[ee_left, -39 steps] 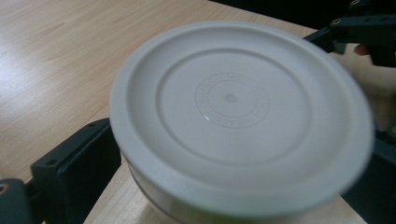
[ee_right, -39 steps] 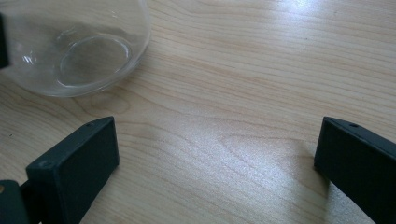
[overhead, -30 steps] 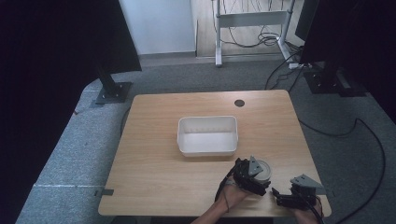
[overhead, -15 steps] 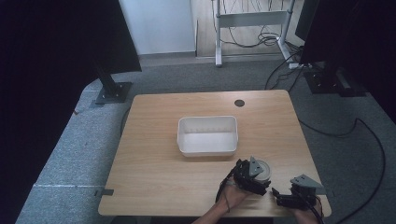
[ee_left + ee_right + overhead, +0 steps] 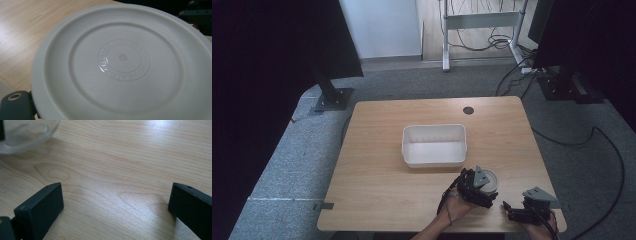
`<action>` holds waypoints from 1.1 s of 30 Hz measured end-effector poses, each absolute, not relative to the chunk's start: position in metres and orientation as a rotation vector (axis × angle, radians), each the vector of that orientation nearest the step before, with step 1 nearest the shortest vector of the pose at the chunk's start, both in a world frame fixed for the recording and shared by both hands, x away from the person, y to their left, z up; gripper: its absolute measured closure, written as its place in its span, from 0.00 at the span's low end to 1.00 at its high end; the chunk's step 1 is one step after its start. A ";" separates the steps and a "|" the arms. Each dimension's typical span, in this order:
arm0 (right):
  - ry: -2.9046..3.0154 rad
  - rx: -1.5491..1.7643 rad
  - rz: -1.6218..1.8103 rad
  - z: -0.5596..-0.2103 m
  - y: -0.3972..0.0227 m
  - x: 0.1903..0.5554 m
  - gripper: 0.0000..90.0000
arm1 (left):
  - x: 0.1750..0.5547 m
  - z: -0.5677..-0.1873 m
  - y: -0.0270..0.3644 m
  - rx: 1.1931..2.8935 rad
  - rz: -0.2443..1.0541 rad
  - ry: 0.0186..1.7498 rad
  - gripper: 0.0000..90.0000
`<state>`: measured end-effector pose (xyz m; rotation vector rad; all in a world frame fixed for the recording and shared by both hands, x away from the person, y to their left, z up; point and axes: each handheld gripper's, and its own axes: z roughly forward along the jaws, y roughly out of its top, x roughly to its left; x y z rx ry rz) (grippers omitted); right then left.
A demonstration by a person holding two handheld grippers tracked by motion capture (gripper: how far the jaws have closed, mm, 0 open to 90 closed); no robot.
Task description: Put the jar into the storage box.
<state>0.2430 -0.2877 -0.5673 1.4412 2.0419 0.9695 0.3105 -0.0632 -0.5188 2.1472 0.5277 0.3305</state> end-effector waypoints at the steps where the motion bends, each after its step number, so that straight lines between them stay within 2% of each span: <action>1: 2.042 1.441 0.970 -0.567 -0.288 0.243 0.00 | 0.310 -0.519 -0.063 2.147 0.331 0.528 0.11; 33: 2.041 1.438 0.959 -0.567 -0.287 0.243 0.00 | 0.325 -0.482 -0.005 2.097 0.407 0.588 0.11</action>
